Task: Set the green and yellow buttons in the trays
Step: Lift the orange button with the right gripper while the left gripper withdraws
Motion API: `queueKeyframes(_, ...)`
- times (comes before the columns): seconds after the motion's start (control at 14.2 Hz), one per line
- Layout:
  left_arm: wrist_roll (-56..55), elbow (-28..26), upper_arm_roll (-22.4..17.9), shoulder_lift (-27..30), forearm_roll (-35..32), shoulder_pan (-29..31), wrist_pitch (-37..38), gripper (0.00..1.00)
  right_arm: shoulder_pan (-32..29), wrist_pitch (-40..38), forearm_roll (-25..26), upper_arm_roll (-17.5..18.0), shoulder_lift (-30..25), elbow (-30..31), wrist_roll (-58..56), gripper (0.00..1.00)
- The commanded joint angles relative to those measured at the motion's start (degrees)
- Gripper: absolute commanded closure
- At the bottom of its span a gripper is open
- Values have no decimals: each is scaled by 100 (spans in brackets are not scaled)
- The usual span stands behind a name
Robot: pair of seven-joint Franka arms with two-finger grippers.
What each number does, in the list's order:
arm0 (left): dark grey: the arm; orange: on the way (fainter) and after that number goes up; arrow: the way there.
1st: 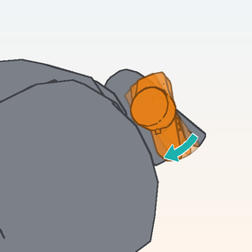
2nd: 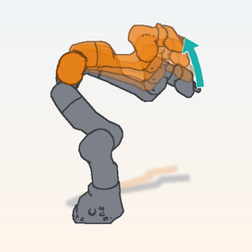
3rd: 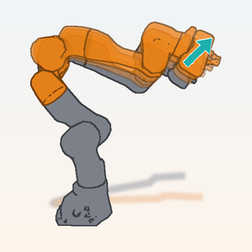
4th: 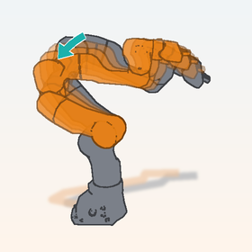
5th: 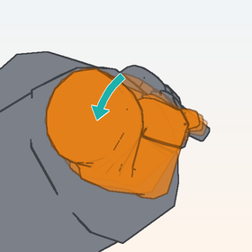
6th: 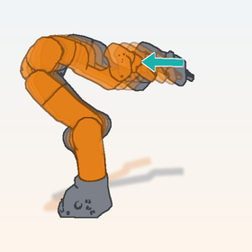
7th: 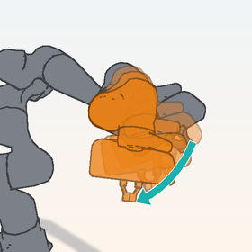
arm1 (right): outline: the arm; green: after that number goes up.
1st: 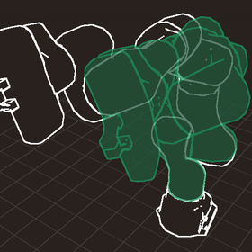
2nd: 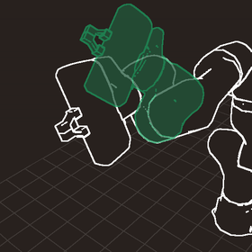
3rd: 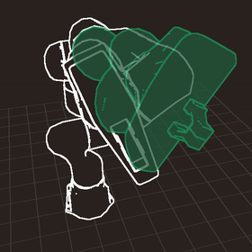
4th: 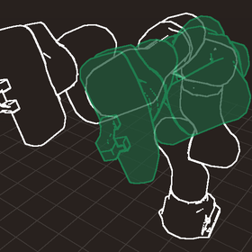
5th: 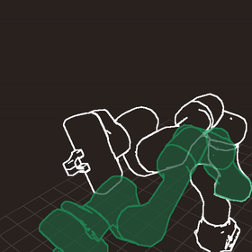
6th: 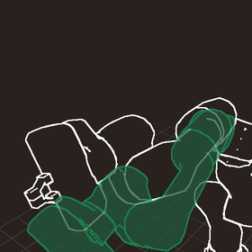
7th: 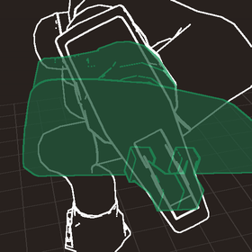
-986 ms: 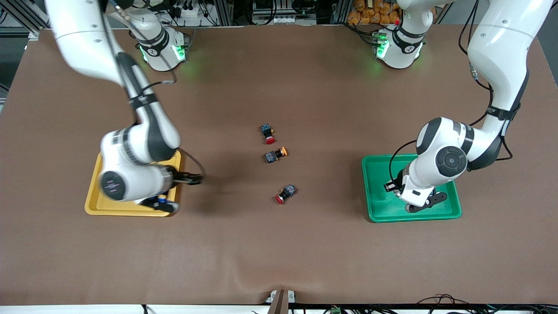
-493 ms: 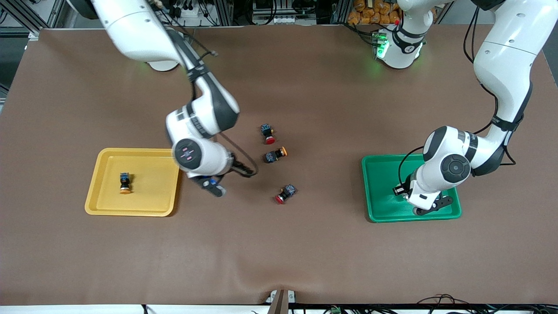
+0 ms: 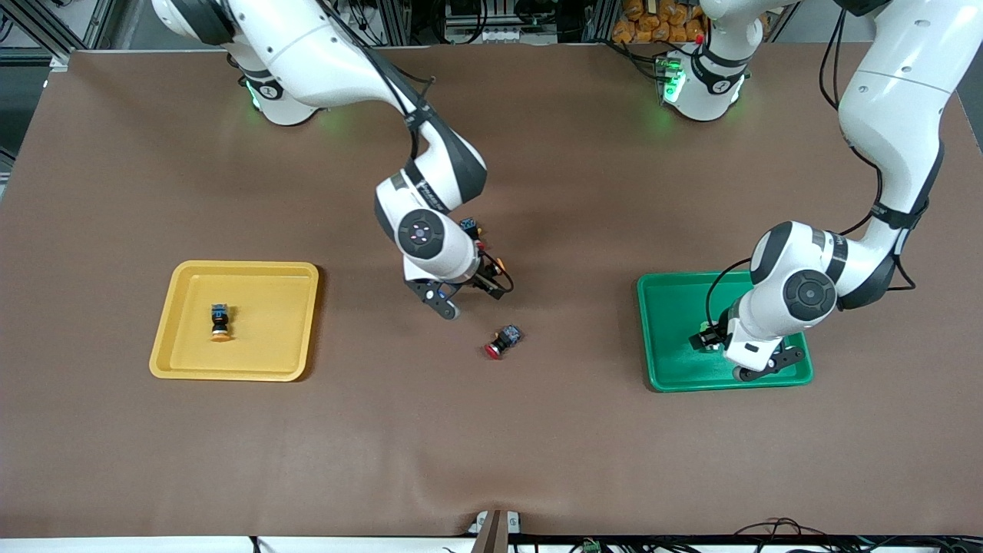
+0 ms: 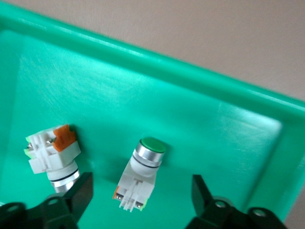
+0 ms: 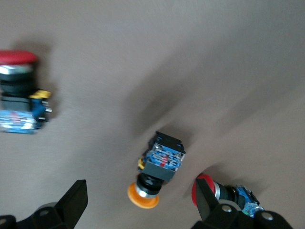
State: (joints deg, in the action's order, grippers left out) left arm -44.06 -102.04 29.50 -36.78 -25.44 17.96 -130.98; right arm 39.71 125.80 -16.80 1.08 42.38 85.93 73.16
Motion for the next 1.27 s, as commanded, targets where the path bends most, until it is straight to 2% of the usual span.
queueKeyframes(0.0, 47, -88, 152, 582, -102, 50, 239, 0, 229, 68, -70, -82, -37, 126, 242, 0)
queueKeyframes(0.21, 405, -79, 267, 1206, -6, 85, 626, 0, 301, 470, -61, -82, 191, 135, 312, 0)
queueKeyframes(0.28, 642, -79, 284, 1399, 73, 181, 679, 0, 370, 533, -43, -82, 253, 135, 391, 8)
queueKeyframes(0.42, 968, -53, 328, 1664, 406, 208, 985, 0, 415, 534, 123, -100, 297, 143, 392, 49)
queueKeyframes(0.49, 1100, 43, 337, 1743, 573, 217, 1152, 0, 424, 534, 385, -108, 323, 143, 392, 57)
queueKeyframes(0.56, 1258, 174, 337, 1787, 714, 208, 1380, 0, 389, 481, 649, -100, 315, 135, 400, 81)
queueKeyframes(0.63, 1355, 323, 337, 1788, 811, 208, 1582, 0, 319, 472, 677, -100, 289, 100, 400, 100)
queueKeyframes(0.85, 1470, 789, 363, 1814, 979, 208, 2127, 0, -23, 429, 677, -126, 122, 21, 304, 100)
queueKeyframes(0.92, 1584, 1026, 381, 1849, 988, 199, 2382, 0, -242, 202, 721, -178, -18, -58, 234, 100)
queueKeyframes(1.2, 1840, 1747, 565, 1902, 1313, 199, 3217, 0, -1261, -1791, 721, -179, -72, -954, -1458, 100)
